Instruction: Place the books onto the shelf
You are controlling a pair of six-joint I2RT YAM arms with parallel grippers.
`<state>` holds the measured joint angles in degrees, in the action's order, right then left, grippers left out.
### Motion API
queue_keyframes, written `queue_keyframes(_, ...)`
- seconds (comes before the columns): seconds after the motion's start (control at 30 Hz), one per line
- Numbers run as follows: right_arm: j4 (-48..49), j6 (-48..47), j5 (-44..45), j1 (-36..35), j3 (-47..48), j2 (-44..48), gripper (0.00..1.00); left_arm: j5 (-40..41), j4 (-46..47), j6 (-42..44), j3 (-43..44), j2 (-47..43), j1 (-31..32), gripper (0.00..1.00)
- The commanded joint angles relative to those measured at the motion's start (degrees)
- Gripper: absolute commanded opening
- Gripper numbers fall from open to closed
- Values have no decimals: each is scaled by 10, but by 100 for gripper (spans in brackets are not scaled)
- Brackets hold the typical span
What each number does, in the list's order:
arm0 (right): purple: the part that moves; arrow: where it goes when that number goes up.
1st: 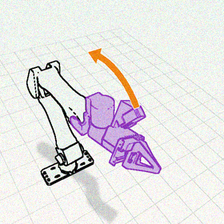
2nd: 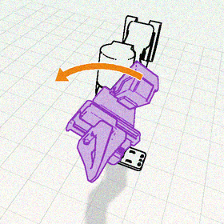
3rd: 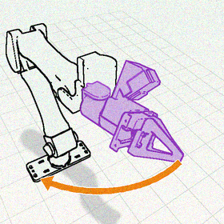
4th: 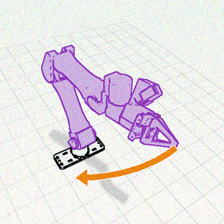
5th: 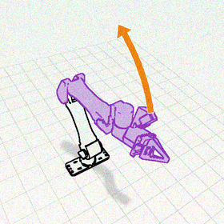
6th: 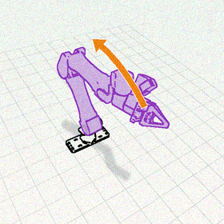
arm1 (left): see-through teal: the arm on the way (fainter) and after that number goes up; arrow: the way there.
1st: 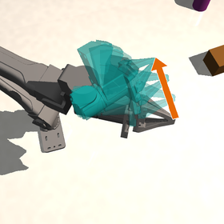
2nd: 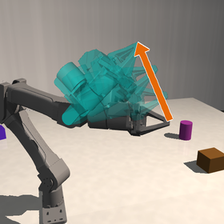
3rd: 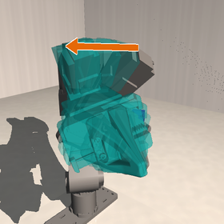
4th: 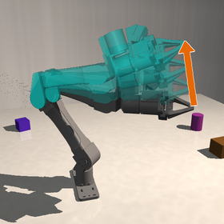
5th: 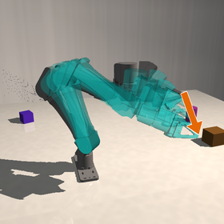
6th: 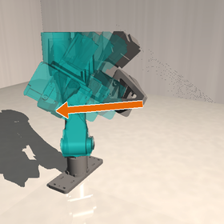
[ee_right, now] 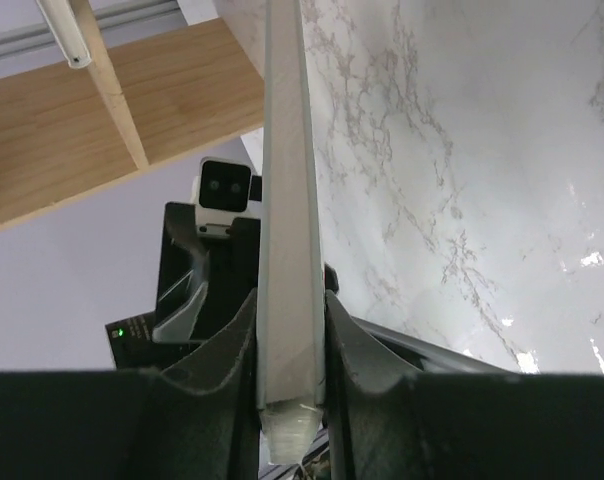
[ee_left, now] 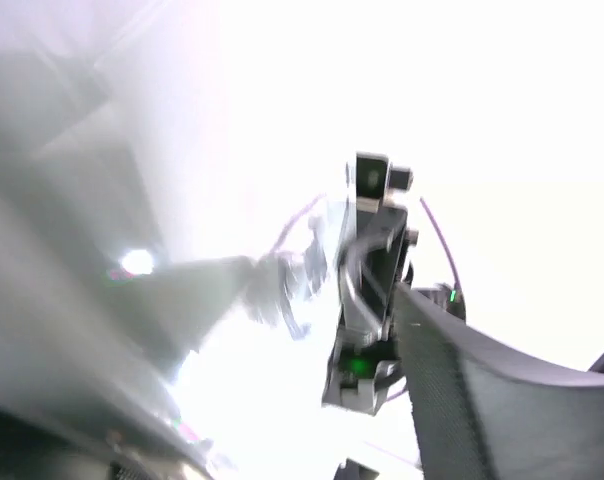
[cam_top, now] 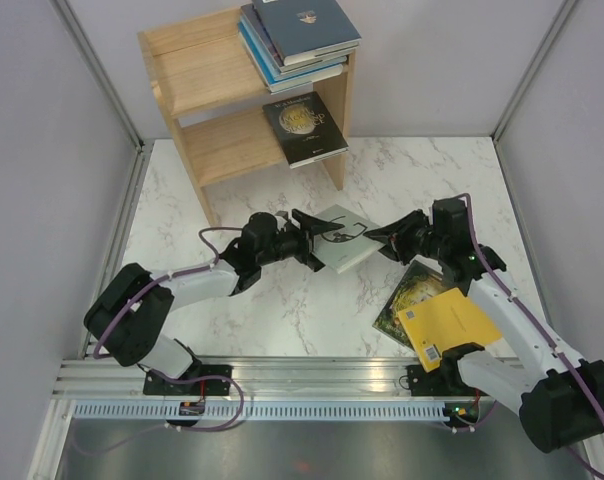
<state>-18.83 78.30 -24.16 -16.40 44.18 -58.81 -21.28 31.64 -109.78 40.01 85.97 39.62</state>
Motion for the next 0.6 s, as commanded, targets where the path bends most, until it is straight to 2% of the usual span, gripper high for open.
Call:
queue_keyframes(0.0,-16,-23,8,-3,6,10,0,-80,47,39,45,-6,2,76)
queue_keyframes(0.13,-18,-30,5,8,20,14,0,-132,-11,107,52,-21,0,96)
queue_keyframes(0.17,-19,-32,6,9,27,15,0,-136,-38,119,44,-29,-1,98)
queue_keyframes(0.23,-28,-41,4,16,35,16,0,-147,-75,169,34,-59,-8,100)
queue_keyframes(0.33,-34,-63,-7,19,63,12,0,-150,-197,266,24,-115,-23,100)
queue_keyframes(0.37,-36,-74,-13,20,86,2,0,-148,-273,292,22,-134,-27,100)
queue_keyframes(0.4,-39,-81,-29,20,99,-4,0,-141,-305,339,19,-150,-35,100)
queue_keyframes(0.47,-44,-102,-41,19,147,-23,0,-129,-405,381,13,-201,-41,100)
queue_keyframes(0.57,-47,-110,-68,19,210,-47,0,-96,-481,444,3,-264,-49,100)
